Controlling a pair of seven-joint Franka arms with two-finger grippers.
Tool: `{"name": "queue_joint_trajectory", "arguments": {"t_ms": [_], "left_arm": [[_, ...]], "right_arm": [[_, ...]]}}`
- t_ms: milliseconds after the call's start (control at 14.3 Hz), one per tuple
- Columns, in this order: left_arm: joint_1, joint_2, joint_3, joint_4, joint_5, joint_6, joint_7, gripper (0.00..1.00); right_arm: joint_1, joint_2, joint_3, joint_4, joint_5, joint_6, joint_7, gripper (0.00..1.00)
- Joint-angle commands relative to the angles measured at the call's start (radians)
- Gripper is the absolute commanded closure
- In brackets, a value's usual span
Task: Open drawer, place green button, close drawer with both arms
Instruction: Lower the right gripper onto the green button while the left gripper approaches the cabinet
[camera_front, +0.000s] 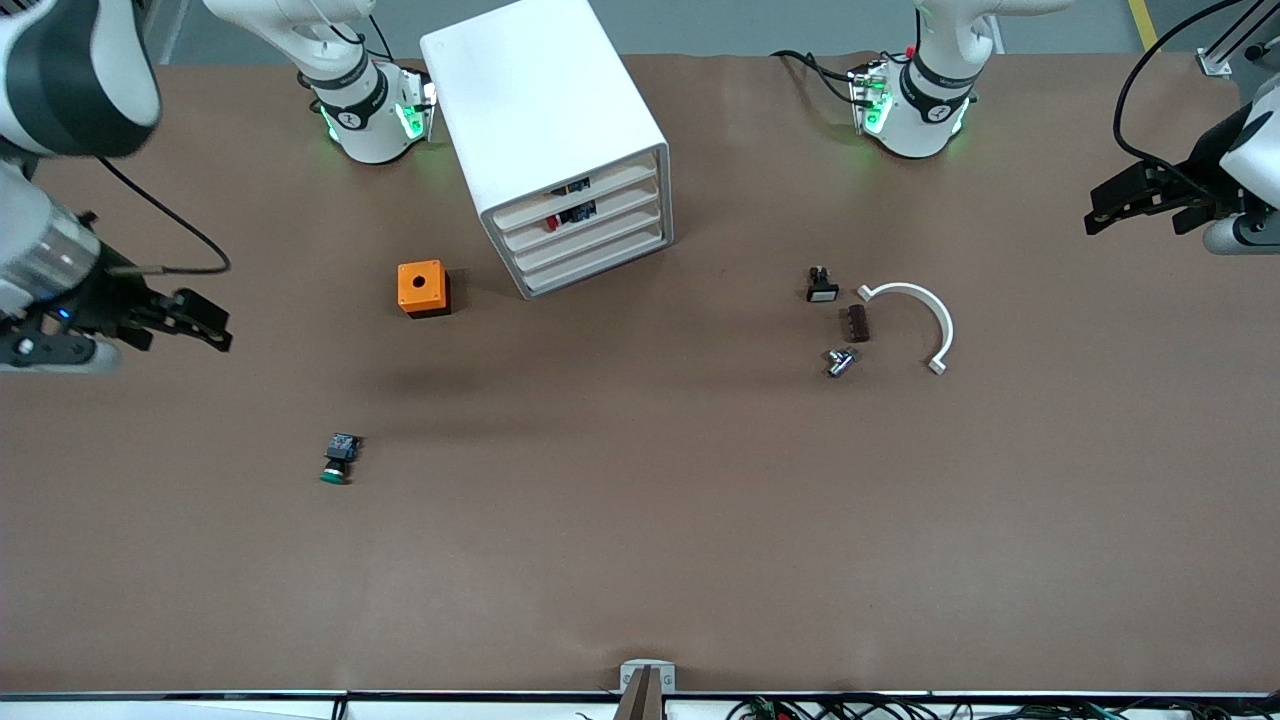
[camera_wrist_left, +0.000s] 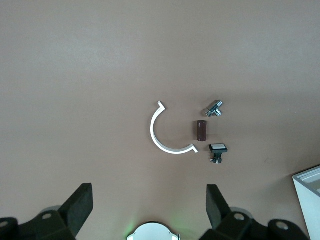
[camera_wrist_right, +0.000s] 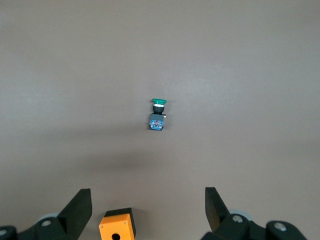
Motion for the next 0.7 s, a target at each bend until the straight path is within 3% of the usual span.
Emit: {"name": "queue_joint_trajectory", "arguments": {"t_ms": [0,279,629], "left_arm": [[-0.006,0.010,0.002,0.024,0.011,-0.020,0.006,0.00],[-0.006,0.017,0.002,0.021,0.011,-0.020,0.006,0.00],[-0.022,0.127,-0.006,0.013,0.006,-0.021,0.003,0.00]], "right_arm": [[0.002,0.047,0.001,-0.008,0.010,0.044,0.002,0.00],[0.005,0.104,0.001,-0.008,0.010,0.096,0.002,0.00],[0.017,0.167,0.000,-0.044,0.057,0.196,0.002,0.00]]}}
